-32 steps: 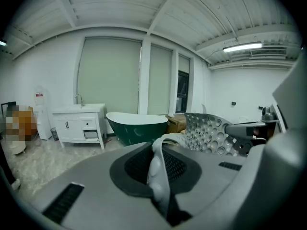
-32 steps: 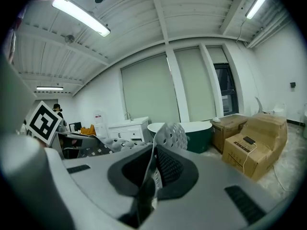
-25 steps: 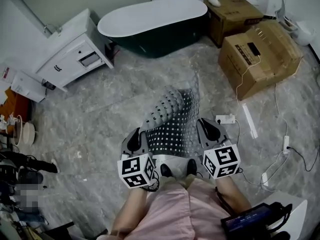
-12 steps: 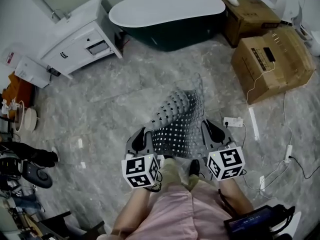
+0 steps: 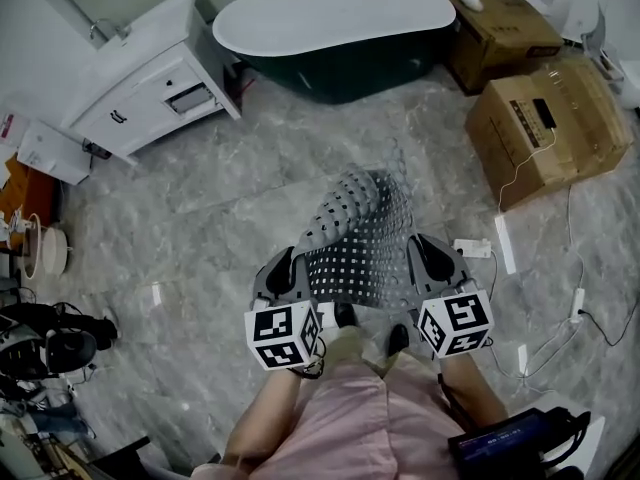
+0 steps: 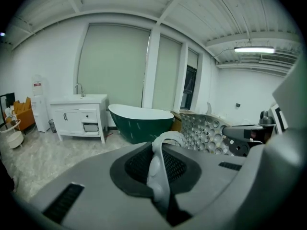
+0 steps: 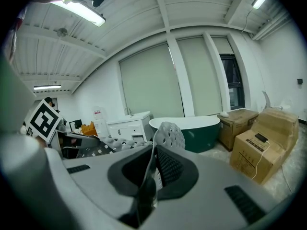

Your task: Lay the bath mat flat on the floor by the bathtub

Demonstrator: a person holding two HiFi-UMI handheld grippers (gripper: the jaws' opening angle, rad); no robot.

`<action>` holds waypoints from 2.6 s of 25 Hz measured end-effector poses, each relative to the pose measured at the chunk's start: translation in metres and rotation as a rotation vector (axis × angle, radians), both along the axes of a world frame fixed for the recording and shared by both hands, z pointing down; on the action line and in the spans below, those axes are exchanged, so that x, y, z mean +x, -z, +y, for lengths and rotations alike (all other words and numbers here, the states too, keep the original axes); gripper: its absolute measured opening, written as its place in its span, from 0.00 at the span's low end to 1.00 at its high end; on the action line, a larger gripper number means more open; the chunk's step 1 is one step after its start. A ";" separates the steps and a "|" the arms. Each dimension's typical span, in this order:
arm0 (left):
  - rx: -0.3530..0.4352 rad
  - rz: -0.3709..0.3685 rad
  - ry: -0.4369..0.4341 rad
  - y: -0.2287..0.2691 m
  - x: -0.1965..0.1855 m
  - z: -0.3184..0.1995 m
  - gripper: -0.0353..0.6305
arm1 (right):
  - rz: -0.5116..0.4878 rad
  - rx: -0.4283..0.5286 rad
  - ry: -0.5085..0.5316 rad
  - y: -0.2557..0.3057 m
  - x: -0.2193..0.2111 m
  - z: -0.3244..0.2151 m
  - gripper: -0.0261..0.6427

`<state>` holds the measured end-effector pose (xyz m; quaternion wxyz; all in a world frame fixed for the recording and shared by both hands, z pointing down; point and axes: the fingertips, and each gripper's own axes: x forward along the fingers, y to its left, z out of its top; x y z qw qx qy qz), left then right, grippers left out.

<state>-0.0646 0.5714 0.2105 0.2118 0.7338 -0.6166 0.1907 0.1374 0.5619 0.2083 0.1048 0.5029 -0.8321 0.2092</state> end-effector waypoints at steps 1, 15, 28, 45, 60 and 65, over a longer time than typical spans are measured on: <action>0.002 0.002 -0.006 0.002 -0.004 -0.007 0.11 | 0.000 0.003 -0.004 0.003 -0.005 -0.006 0.09; 0.078 0.042 -0.094 0.026 -0.052 -0.091 0.11 | -0.002 0.087 -0.138 0.033 -0.034 -0.075 0.08; -0.007 0.030 -0.103 -0.011 -0.039 -0.139 0.11 | 0.018 0.000 -0.117 -0.007 -0.029 -0.120 0.09; -0.033 -0.005 -0.109 -0.034 0.045 -0.264 0.11 | -0.010 0.001 -0.116 -0.031 0.055 -0.250 0.08; 0.042 0.036 -0.083 -0.005 0.049 -0.321 0.11 | -0.009 0.075 -0.080 0.004 0.054 -0.314 0.09; 0.039 0.043 -0.030 -0.019 0.054 -0.353 0.11 | -0.002 0.069 -0.055 -0.009 0.070 -0.354 0.09</action>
